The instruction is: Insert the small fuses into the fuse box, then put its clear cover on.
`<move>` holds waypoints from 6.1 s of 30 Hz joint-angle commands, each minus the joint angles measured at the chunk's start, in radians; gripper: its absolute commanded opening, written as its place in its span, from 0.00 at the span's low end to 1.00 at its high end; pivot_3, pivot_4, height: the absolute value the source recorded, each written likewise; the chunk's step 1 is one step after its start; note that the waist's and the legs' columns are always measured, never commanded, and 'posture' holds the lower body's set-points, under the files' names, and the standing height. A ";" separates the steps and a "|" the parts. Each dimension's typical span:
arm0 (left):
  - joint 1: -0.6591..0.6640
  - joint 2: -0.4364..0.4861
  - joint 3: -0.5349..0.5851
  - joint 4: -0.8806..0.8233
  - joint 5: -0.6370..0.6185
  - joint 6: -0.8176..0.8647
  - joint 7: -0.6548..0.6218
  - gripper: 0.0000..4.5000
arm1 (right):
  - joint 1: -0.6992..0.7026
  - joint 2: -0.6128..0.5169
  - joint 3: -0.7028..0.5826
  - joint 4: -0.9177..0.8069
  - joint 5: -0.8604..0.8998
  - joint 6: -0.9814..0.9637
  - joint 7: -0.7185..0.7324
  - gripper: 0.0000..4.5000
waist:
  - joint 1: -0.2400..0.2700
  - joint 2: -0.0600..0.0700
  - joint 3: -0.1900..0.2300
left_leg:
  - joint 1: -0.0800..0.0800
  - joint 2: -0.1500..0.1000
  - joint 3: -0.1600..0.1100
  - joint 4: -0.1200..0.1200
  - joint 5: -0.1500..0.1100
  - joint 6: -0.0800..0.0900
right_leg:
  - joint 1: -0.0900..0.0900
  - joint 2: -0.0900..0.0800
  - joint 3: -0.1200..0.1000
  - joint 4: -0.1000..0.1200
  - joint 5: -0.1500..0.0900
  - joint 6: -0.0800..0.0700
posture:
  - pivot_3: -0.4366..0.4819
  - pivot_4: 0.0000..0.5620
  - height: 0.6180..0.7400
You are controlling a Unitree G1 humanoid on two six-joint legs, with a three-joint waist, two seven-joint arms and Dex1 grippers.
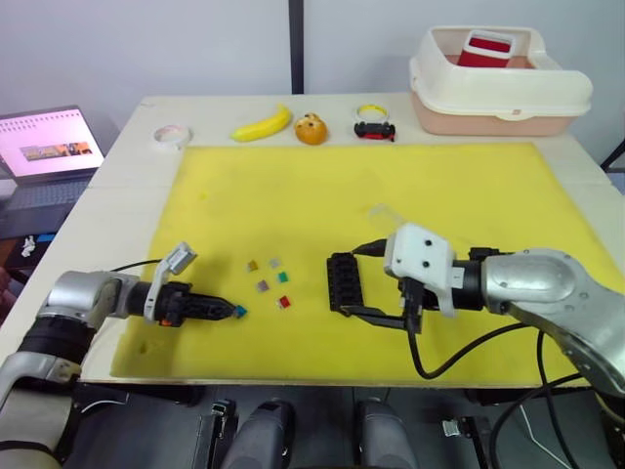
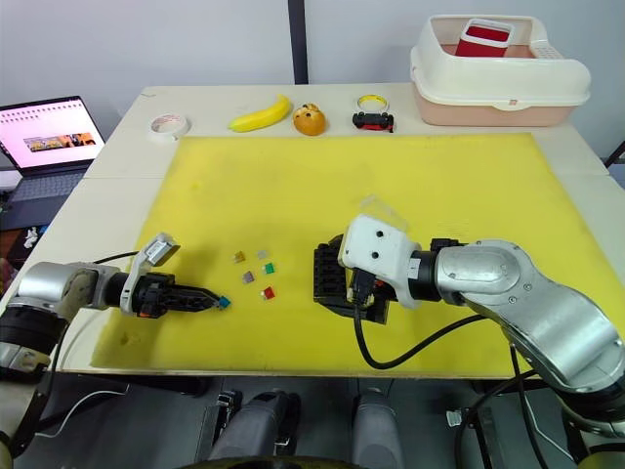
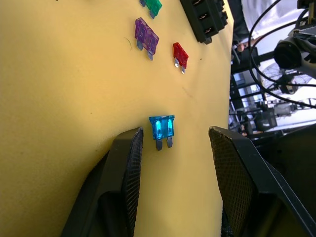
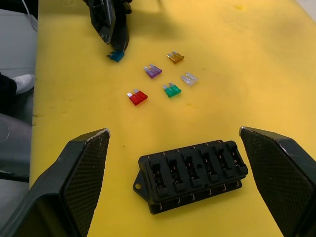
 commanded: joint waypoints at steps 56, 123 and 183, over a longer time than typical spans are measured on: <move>-0.026 -0.012 0.293 -0.435 -0.128 -0.070 0.112 0.00 | -0.089 0.110 -0.118 0.034 0.185 0.099 -0.005 1.00 | 0.002 -0.002 0.001 | 0.000 0.000 -0.001 0.000 0.000 0.000 | 0.000 -0.001 0.000 -0.001 0.000 0.000 | 0.48 0.27 1.00; -0.142 -0.041 0.060 -0.552 -0.001 -0.295 0.146 0.99 | -0.249 -0.065 0.156 0.204 0.215 0.043 -0.003 0.00 | -0.002 -0.002 0.001 | 0.000 0.000 0.001 -0.002 0.000 0.000 | 0.000 0.000 0.000 -0.003 0.000 0.000 | 0.48 0.27 1.00; 0.009 -0.140 -0.067 -0.687 0.175 -0.414 0.307 0.99 | -0.120 0.018 0.246 0.316 -0.284 -0.195 0.361 0.00 | 0.000 -0.002 0.002 | -0.001 0.000 0.000 -0.001 0.000 0.000 | 0.000 0.000 0.000 -0.004 0.000 0.000 | 0.48 0.27 1.00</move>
